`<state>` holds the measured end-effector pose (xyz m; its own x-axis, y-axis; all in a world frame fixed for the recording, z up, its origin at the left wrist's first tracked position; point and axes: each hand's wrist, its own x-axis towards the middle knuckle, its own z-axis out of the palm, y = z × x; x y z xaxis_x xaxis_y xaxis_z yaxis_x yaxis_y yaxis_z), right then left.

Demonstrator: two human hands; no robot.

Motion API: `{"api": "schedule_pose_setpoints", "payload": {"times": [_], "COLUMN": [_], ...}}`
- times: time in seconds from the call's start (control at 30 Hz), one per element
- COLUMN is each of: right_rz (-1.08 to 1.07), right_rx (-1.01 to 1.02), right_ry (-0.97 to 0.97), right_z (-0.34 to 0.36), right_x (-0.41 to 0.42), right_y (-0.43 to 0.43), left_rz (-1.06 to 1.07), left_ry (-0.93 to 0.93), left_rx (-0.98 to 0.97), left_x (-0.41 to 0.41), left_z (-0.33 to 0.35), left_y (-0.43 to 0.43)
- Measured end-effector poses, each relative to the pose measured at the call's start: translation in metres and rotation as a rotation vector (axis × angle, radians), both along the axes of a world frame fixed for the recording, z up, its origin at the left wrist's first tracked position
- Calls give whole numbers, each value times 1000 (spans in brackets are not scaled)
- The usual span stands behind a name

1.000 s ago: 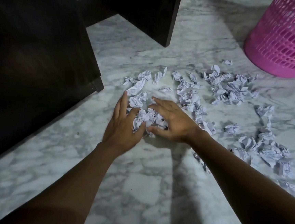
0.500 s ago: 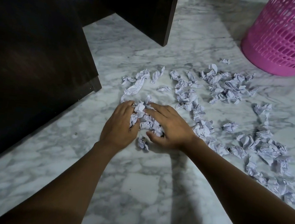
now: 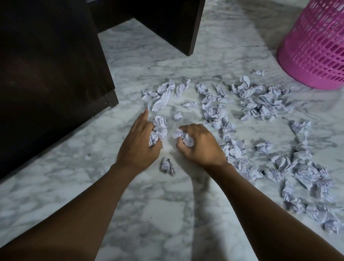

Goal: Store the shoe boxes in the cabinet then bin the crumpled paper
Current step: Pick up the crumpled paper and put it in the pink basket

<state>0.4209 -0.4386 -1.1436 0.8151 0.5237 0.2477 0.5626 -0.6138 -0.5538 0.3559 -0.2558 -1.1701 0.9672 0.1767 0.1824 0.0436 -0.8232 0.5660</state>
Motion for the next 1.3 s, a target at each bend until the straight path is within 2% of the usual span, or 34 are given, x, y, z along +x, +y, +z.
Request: {"api": "schedule_pose_setpoints", "payload": {"times": [0.1,0.2,0.27,0.4,0.67,0.87,1.03,1.17,1.3], "right_rz": [-195,-212,-153,-96,-63,-38,-34,25,-51], "right_rx": [231,311,218,-98,-259,-260,-90,-37,57], "right_ry": [139,189,185,15,-120,-145,-210,-273,-21], "right_z": [20,32,26,1,-6,-12,-21,-26,-14], "right_x": [-3,-22,-44,-81,-92,-95,-87,-72,-62], "right_y": [-3,0,5,17,15,15,17,6,4], "left_rz": [2,2,-13,-52,-31,-8,52,74,113], "left_ry": [0,-50,-40,-3,-31,-90,-121,-186,-111], "left_rx": [0,-21,-20,29,68,106,74,99,93], "left_x": [0,-1,-2,-2,2,2,6,7,7], "left_z": [0,2,4,2,-3,-3,-9,-10,-2], "left_y": [0,-2,-2,0,4,3,3,3,2]}}
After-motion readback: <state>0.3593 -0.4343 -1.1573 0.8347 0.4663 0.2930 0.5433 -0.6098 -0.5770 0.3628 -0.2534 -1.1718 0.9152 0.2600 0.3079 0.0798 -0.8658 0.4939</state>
